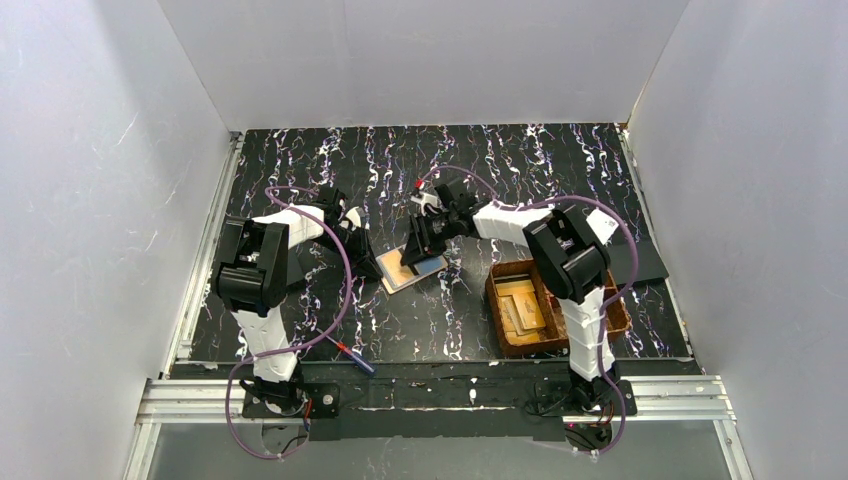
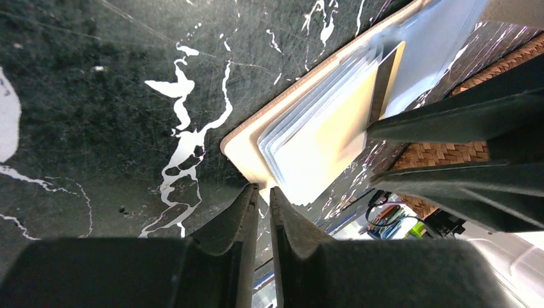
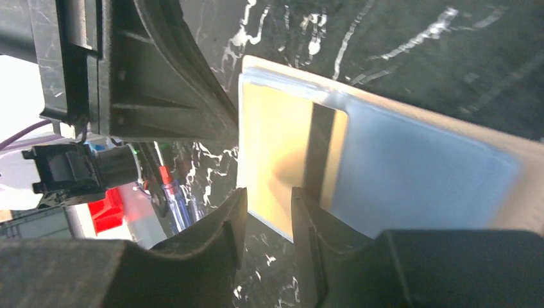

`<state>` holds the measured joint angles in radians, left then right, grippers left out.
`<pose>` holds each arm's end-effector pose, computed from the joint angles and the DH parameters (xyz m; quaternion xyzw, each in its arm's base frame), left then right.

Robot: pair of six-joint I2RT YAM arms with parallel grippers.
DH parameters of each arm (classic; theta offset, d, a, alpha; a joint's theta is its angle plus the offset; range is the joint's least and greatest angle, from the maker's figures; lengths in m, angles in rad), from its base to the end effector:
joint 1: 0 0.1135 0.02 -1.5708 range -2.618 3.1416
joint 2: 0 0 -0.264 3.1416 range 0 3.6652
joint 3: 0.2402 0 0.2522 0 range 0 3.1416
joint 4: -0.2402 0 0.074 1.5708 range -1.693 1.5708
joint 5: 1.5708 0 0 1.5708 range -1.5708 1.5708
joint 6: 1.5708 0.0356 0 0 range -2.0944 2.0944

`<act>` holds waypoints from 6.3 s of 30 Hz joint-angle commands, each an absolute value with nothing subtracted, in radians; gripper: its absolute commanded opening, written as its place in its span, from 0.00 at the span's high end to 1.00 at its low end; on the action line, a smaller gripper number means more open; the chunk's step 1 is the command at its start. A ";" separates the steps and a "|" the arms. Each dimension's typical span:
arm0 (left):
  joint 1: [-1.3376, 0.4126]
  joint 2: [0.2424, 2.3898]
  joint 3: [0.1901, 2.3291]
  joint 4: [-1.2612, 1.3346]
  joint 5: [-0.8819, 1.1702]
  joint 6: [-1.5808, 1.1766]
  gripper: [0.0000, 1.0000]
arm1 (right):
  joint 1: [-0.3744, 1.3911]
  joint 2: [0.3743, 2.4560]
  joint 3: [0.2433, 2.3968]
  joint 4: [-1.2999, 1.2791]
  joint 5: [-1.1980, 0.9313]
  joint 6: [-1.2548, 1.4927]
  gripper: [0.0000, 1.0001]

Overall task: Put the credit cards into the card holder
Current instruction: Insert the credit card into the card holder, then pick up the credit card from the storage box.

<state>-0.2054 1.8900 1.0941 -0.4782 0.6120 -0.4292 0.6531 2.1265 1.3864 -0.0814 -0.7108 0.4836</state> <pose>0.3358 -0.0908 0.1325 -0.0611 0.9421 -0.3270 0.0409 0.3428 0.2915 0.1430 -0.2007 0.8586 0.4576 0.1148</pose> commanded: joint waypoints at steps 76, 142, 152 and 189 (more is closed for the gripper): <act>-0.262 1.534 1.005 -0.547 0.428 -0.257 0.49 | 0.634 1.193 0.884 -0.801 0.171 0.374 0.45; -0.268 1.548 1.010 -0.545 0.477 -0.235 0.47 | 0.620 1.341 0.874 -0.777 0.141 0.436 0.56; -0.268 1.542 1.007 -0.544 0.474 -0.234 0.47 | 0.620 1.373 0.860 -0.763 0.151 0.431 0.52; -0.268 1.544 1.011 -0.543 0.483 -0.232 0.47 | 0.620 1.330 0.946 -0.983 0.377 0.467 0.67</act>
<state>-0.2642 1.5581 1.0031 -0.5309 0.4606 -0.2459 0.6196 1.3399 0.9103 -0.9151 0.2979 0.4485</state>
